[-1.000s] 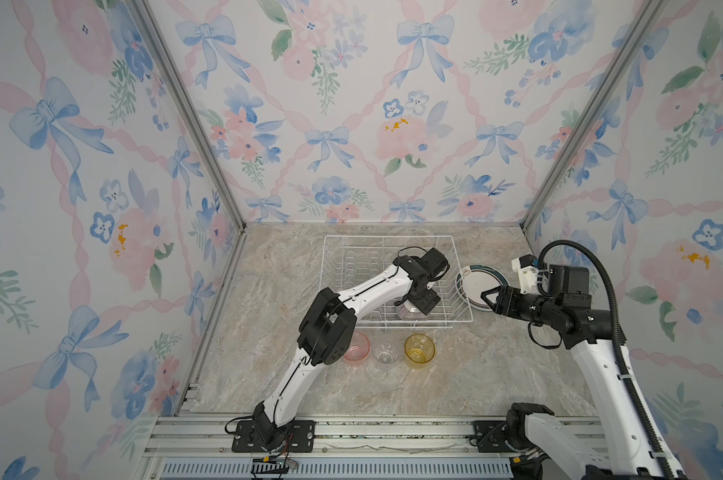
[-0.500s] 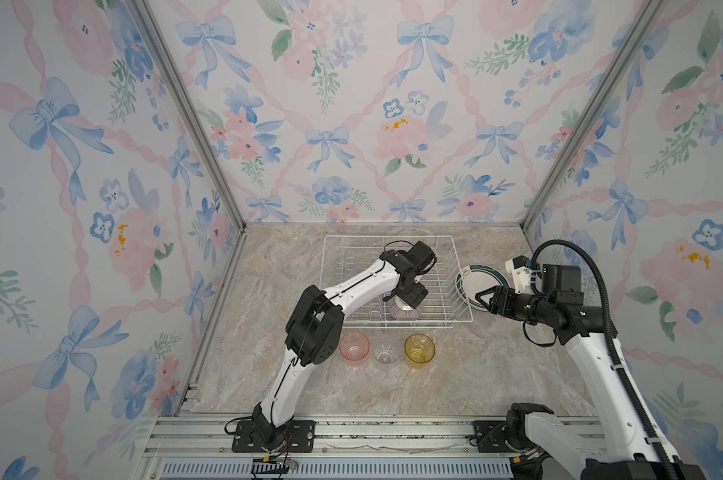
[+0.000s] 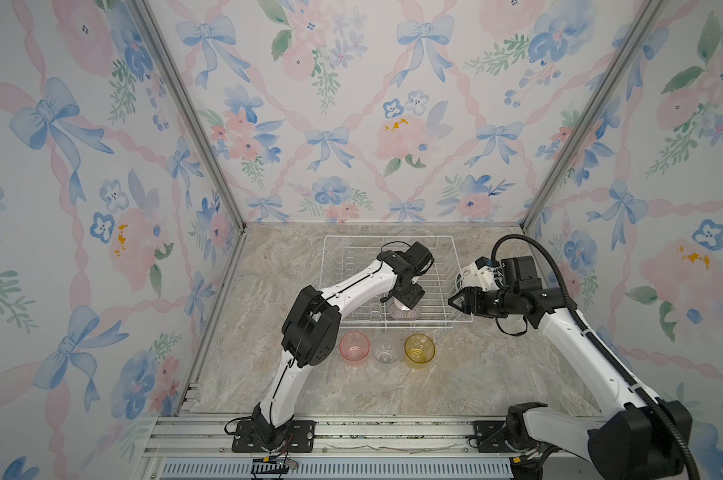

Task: Unload the mixed dishes from the dish rack
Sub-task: 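Hold the striped bowl with the left gripper while the right gripper reaches toward it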

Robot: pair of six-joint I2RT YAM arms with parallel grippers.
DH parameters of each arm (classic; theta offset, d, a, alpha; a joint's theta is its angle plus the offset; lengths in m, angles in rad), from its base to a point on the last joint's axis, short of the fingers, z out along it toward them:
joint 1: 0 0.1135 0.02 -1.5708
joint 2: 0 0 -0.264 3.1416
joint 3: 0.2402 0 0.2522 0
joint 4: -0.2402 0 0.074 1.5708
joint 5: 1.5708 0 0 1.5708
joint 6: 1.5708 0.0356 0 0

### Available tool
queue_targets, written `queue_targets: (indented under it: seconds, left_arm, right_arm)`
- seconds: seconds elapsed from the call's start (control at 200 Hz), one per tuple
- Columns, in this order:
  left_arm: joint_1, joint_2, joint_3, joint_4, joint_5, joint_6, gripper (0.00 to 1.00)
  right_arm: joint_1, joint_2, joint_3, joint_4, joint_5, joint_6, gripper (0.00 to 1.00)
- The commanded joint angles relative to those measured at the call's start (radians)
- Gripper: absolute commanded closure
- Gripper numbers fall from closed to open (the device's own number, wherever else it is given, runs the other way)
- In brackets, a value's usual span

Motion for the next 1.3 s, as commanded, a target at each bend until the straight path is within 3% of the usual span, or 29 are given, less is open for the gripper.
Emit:
queue_targets:
  seconds: [0.0, 0.1, 0.98, 1.155, 1.295]
  left_arm:
    - [0.004, -0.053, -0.021, -0.020, 0.010, -0.015, 0.31]
    - [0.004, -0.058, -0.031, -0.020, 0.008, -0.020, 0.36]
    - [0.039, -0.093, -0.081, -0.003, 0.032, -0.012, 0.51]
    - [0.047, -0.087, -0.072, 0.010, 0.041, -0.013, 0.49]
    - [0.047, -0.075, -0.043, 0.018, 0.067, -0.022, 0.36]
  right_arm:
    - [0.017, 0.045, 0.052, 0.054, 0.025, 0.016, 0.41]
    - [0.024, 0.082, 0.071, 0.066, 0.028, 0.012, 0.41]
    - [0.106, 0.364, 0.168, 0.094, 0.020, 0.003, 0.44]
    - [0.109, 0.385, 0.170, 0.095, 0.025, -0.001, 0.44]
    - [0.109, 0.395, 0.181, 0.092, 0.034, -0.006, 0.44]
